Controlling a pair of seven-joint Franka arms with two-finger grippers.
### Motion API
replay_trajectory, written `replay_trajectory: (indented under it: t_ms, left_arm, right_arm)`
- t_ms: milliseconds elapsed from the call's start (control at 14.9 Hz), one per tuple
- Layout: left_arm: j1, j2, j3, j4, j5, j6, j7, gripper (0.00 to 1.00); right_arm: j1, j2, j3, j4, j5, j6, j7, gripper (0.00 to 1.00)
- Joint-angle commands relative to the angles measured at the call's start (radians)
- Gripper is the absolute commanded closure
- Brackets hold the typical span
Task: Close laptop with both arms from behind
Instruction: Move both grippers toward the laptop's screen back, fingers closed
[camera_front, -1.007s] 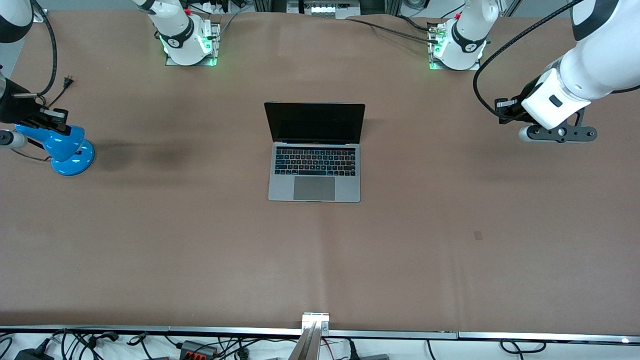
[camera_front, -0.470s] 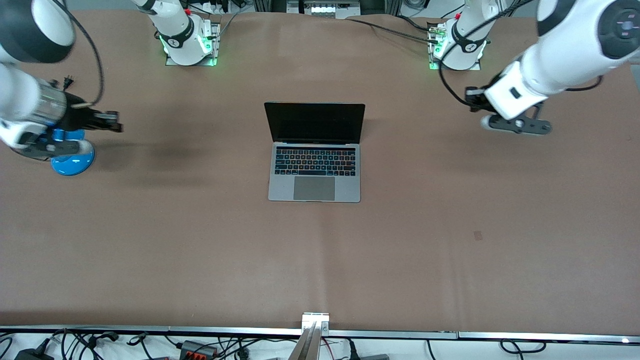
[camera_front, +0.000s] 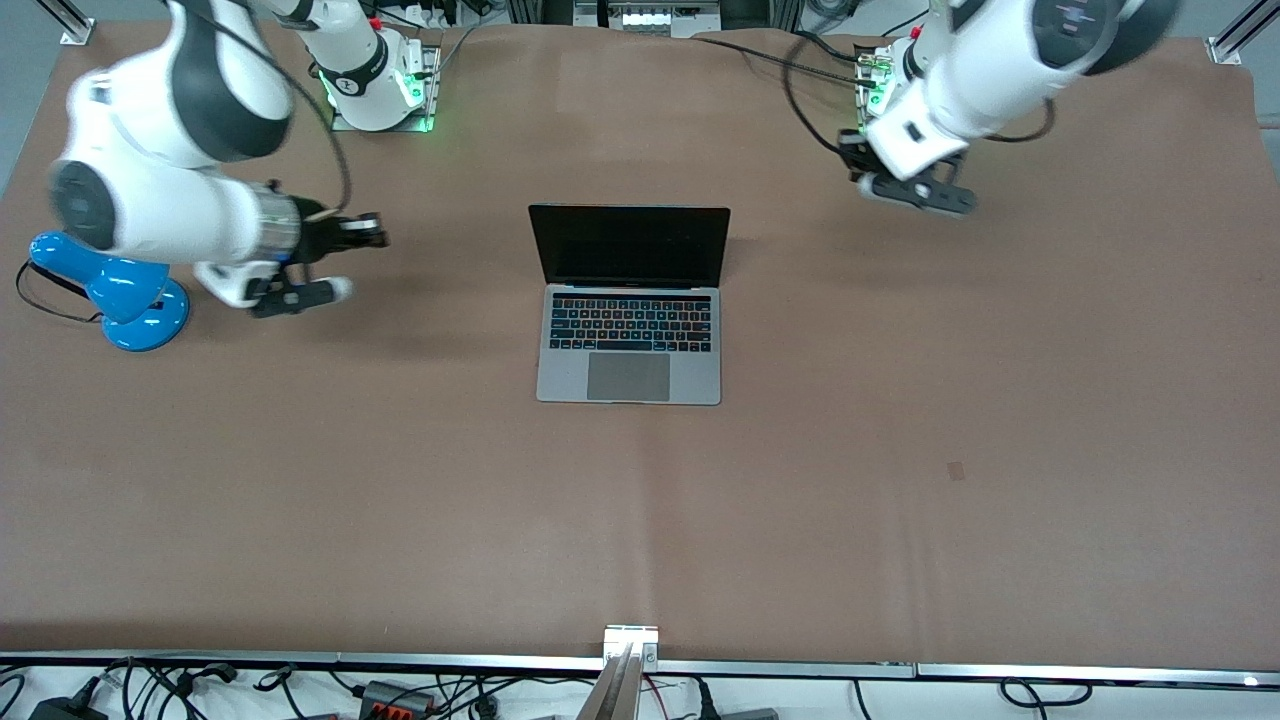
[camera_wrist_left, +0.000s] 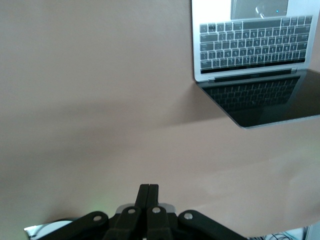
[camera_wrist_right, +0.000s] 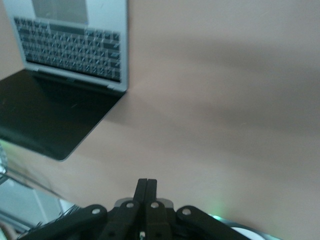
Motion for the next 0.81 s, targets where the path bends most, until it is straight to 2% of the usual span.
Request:
replay_trajectory:
  t_ms: [0,134,201,336,470,604,738]
  left_arm:
    - [0.011,-0.039,-0.207,-0.054,-0.040,0.118,-0.179,1.00]
    - [0.016,-0.010,-0.319,-0.080,-0.040,0.242,-0.219,1.00]
    - [0.016,0.000,-0.339,-0.103,-0.040,0.298,-0.219,1.00]
    - [0.011,0.052,-0.347,-0.112,-0.040,0.356,-0.218,1.00]
    - [0.009,0.147,-0.349,-0.109,-0.040,0.452,-0.216,1.00]
    - [0.009,0.252,-0.352,-0.106,-0.034,0.546,-0.204,1.00]
    - [0.005,0.311,-0.353,-0.103,-0.023,0.628,-0.198,1.00]
  right_arm:
    - [0.063,-0.034,-0.008,-0.079,0.057,0.028,0.011,1.00]
    - [0.118,-0.034,-0.008,-0.104,0.086,0.033,0.042,1.00]
    - [0.158,-0.035,-0.008,-0.108,0.103,0.047,0.069,1.00]
    - [0.261,-0.035,-0.007,-0.125,0.105,0.109,0.181,1.00]
    - [0.342,-0.031,-0.008,-0.169,0.105,0.215,0.258,1.00]
    - [0.387,-0.019,-0.008,-0.177,0.105,0.266,0.316,1.00]
    - [0.401,-0.008,-0.008,-0.176,0.105,0.301,0.345,1.00]
